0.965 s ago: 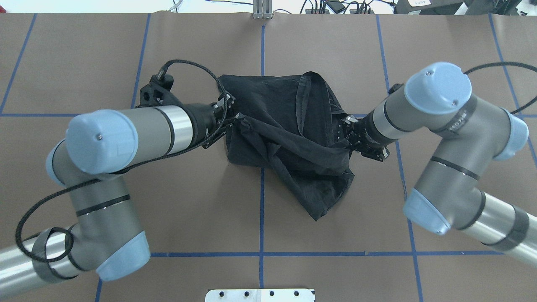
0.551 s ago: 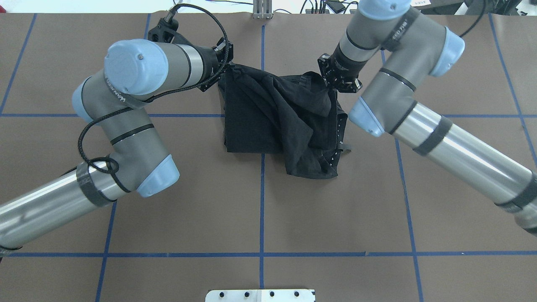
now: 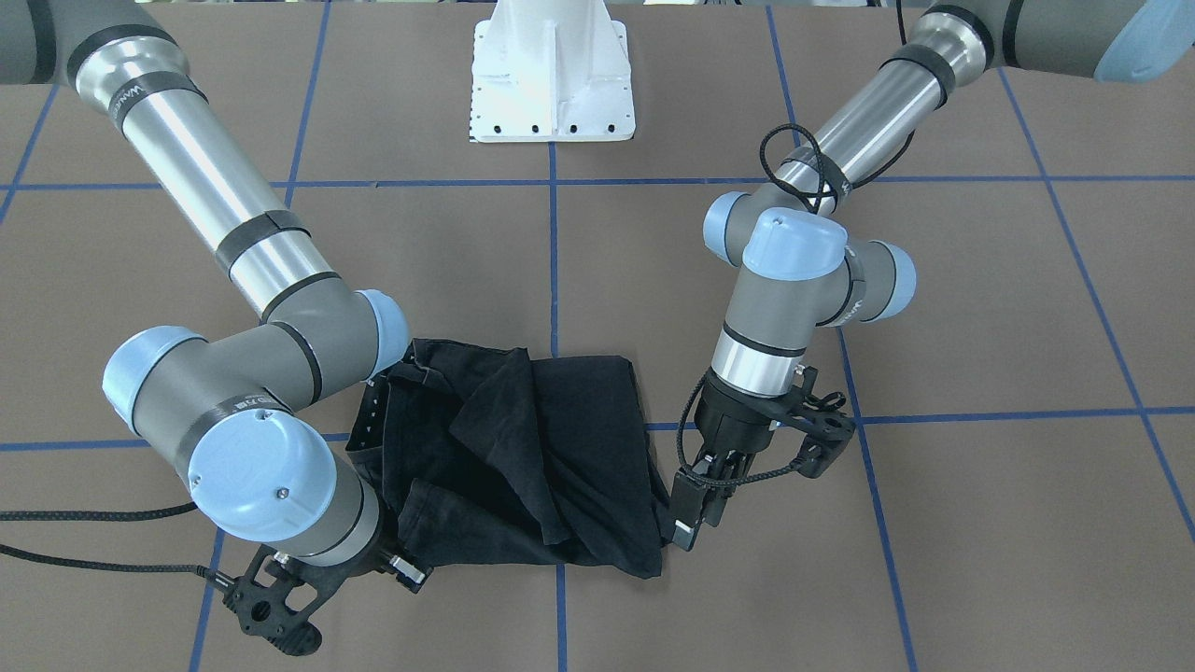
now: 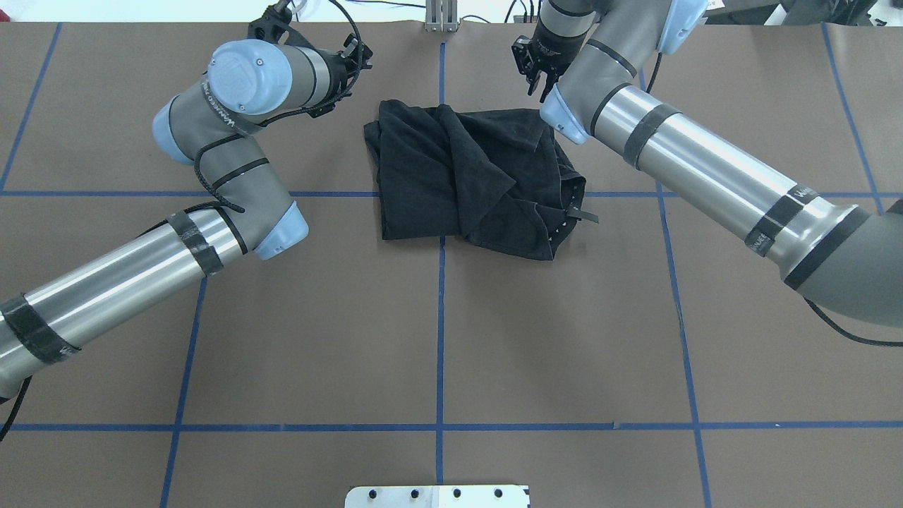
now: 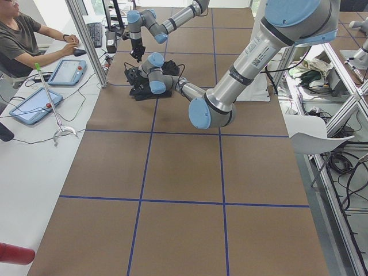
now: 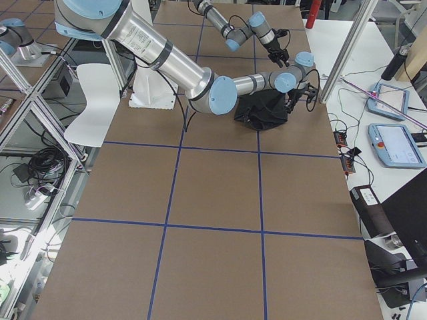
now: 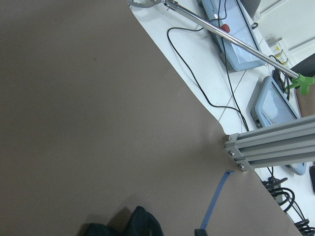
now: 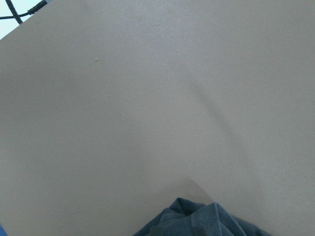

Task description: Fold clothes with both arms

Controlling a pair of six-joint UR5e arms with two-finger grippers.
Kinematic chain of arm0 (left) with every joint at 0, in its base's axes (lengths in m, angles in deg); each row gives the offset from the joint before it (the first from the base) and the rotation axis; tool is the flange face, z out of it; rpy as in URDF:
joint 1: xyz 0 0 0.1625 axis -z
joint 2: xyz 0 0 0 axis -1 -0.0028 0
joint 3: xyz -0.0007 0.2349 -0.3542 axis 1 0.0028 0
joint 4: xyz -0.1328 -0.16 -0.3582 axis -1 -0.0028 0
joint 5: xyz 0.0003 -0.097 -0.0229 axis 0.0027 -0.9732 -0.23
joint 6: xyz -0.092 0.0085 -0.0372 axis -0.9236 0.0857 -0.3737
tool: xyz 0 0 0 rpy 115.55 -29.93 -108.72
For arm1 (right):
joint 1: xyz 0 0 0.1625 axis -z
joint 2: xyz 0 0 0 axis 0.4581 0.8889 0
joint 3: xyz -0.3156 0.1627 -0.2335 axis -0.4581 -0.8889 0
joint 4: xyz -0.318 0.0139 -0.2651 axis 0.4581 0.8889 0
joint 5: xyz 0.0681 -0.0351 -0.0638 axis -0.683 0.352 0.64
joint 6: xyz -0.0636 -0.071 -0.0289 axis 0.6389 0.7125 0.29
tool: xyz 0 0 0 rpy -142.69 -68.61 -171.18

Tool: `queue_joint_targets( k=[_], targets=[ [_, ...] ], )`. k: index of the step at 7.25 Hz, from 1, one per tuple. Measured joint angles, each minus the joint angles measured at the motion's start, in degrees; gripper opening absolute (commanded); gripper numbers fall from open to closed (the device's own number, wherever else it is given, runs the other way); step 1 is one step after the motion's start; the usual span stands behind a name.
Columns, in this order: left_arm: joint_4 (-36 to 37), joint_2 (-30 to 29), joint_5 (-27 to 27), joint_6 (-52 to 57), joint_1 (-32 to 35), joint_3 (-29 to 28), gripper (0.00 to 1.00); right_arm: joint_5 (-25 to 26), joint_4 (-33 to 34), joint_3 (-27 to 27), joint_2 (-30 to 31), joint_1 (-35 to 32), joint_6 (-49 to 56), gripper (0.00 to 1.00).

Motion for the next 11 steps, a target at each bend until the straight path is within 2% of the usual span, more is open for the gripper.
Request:
queue_joint_targets(
  k=[2, 3, 4, 5, 6, 7, 8, 9, 11],
  targets=[
    [-0.4, -0.5, -0.1, 0.8, 0.4, -0.3, 1.0, -0.2, -1.3, 0.0, -1.1, 0.0, -0.4, 1.0],
    [-0.3, -0.3, -0.7, 2.1, 0.9, 0.8, 1.0, -0.1, -1.1, 3.7, -0.1, 0.3, -1.9, 1.0],
    [0.1, 0.8, -2.7, 4.4, 1.6, 3.3, 1.0, 0.9, -0.4, 11.4, 3.5, 1.5, -5.1, 1.0],
    [0.3, 3.8, -5.6, 6.5, 2.5, 7.2, 1.0, 3.8, 3.5, 21.7, 8.2, 4.4, -7.8, 0.99],
    [0.4, 8.1, -7.9, 8.9, 3.3, 11.7, 1.0, 9.5, 12.1, 32.2, 11.6, 9.2, -8.9, 0.93],
    [0.4, 12.7, -9.4, 11.0, 4.1, 16.0, 1.0, 17.6, 22.5, 40.9, 12.8, 15.4, -9.0, 0.87],
    [0.4, 16.7, -10.1, 12.6, 4.4, 19.1, 1.0, 25.9, 30.1, 45.7, 13.2, 21.0, -8.9, 0.81],
    [0.4, 20.3, -10.4, 14.0, 4.6, 21.5, 1.0, 33.3, 35.1, 47.5, 13.2, 25.3, -7.5, 0.77],
    [0.2, 25.4, -10.5, 15.3, 4.7, 24.4, 1.0, 41.9, 40.0, 48.0, 12.8, 28.7, 3.2, 0.78]
  ],
)
